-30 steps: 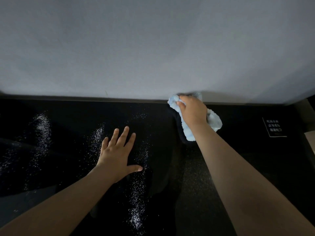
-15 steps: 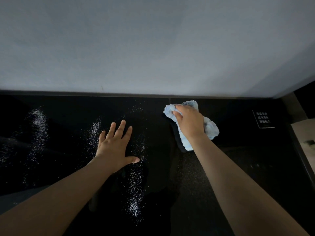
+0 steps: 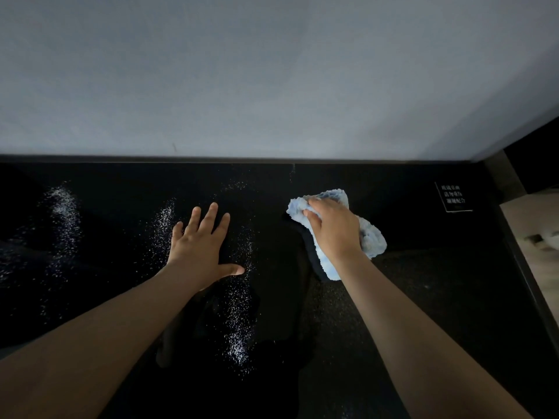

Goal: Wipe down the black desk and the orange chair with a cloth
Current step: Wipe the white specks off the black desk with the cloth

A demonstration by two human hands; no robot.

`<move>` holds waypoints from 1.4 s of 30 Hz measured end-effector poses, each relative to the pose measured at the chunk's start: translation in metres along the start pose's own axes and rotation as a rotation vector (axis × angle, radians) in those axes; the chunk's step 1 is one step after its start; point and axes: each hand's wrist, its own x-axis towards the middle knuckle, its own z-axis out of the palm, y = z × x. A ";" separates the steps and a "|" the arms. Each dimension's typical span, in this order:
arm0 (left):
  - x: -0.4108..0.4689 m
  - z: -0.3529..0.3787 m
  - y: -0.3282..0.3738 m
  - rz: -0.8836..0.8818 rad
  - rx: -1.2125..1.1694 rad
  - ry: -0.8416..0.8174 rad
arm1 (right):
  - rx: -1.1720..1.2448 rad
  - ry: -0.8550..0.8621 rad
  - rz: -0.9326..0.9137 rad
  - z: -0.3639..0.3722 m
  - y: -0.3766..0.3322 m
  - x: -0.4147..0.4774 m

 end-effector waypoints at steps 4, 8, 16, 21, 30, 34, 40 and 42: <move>0.000 -0.003 0.001 0.001 0.013 0.004 | -0.005 -0.001 0.008 0.001 0.003 -0.019; -0.001 -0.008 0.003 -0.005 0.018 -0.010 | 0.001 -0.002 0.005 0.000 0.005 -0.038; -0.025 -0.008 0.024 0.078 -0.050 -0.031 | 0.000 -0.008 0.010 -0.002 0.008 -0.071; -0.069 0.017 0.048 0.092 -0.082 -0.117 | 0.013 -0.014 0.010 -0.004 0.009 -0.091; -0.104 0.044 0.062 0.049 -0.050 -0.169 | -0.029 -0.051 0.035 -0.005 0.012 -0.128; -0.106 0.049 0.063 0.054 -0.019 -0.172 | -0.020 -0.043 0.042 -0.005 0.012 -0.142; -0.106 0.049 0.064 0.049 -0.005 -0.163 | -0.004 -0.033 0.063 -0.004 0.013 -0.161; -0.106 0.049 0.064 0.049 0.001 -0.166 | 0.004 -0.031 0.068 -0.003 0.013 -0.167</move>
